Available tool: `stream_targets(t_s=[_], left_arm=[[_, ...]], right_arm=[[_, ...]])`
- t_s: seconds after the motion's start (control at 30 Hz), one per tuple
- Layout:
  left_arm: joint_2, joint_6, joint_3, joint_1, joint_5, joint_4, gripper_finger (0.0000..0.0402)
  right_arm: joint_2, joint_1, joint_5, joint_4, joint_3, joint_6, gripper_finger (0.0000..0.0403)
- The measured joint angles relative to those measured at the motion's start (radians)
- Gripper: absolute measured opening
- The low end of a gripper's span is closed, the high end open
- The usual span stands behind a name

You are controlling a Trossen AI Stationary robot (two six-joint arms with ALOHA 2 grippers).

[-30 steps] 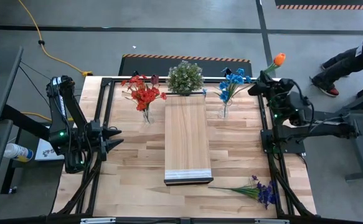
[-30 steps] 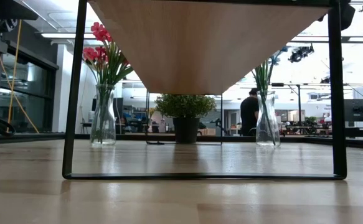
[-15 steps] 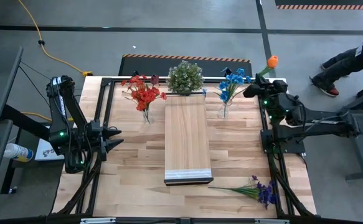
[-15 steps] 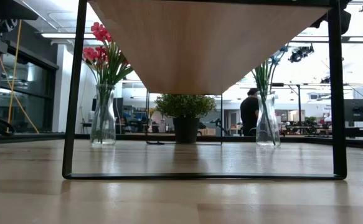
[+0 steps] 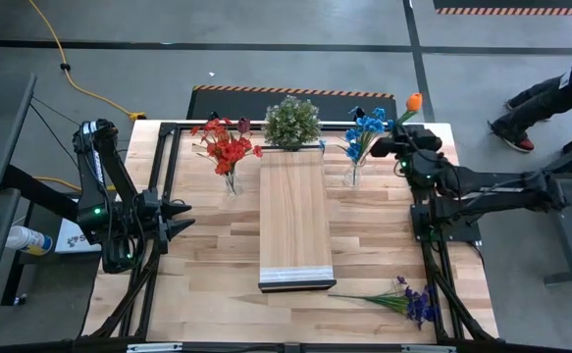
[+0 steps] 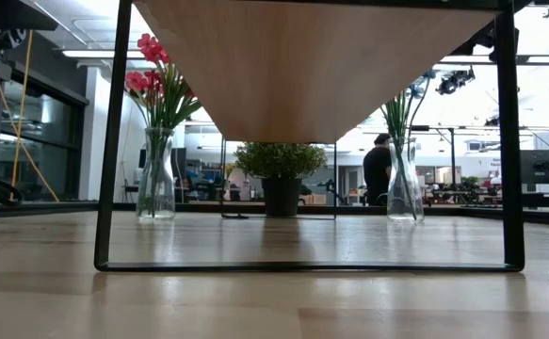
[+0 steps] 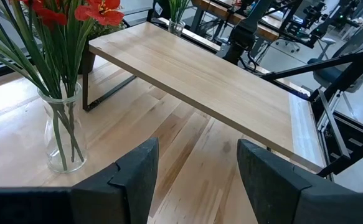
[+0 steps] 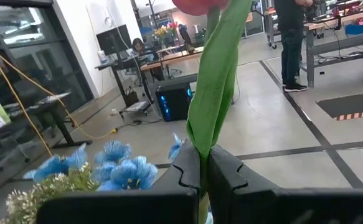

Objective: Pick and place flowers into a vace then onto a shelf
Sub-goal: Put the orange flower into the right transparent vase

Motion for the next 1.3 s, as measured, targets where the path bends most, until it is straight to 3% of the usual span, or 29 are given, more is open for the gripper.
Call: stream_targets(t_s=[0.43,1.3], left_arm=[[0.000,0.020,0.000,0.000,0.000,0.000,0.0250],[0.000,0.023,0.000,0.000,0.000,0.000,0.0250]], right_arm=[[0.026,0.000,-0.007,-0.056,0.000,0.101,0.0014],[0.026,0.000,-0.153,-0.098,0.000,0.120,0.0054]])
